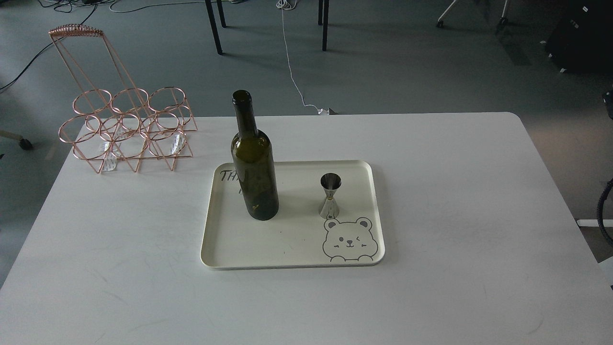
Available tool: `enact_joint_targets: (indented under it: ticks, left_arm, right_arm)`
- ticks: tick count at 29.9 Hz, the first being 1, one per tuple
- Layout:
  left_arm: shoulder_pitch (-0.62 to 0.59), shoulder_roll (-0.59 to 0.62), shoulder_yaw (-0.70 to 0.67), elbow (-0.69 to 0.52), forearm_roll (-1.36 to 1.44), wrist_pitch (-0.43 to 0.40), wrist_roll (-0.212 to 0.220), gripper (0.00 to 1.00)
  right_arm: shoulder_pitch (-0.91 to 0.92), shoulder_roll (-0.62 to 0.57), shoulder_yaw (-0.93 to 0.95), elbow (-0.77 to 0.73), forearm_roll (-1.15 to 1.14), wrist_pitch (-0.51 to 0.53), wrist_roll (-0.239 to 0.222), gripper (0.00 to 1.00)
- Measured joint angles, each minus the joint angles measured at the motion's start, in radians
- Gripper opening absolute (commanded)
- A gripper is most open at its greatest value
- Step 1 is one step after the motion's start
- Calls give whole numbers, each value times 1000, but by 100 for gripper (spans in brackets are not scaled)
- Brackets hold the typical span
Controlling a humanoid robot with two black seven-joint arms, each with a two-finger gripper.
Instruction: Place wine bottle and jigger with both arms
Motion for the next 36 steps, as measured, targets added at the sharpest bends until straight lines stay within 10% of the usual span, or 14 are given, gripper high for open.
enact_joint_targets:
  ticks: [22,36]
  left_arm:
    - [-4,-41,-13,9,-6,0,-39,99]
    - [-8,-57,0,9,-3,0,-47,99]
  right_arm:
    - [-7,-148,-21,298,-112,-3,3,99]
    - [13,-375,-16,699,-796,-58,4,99]
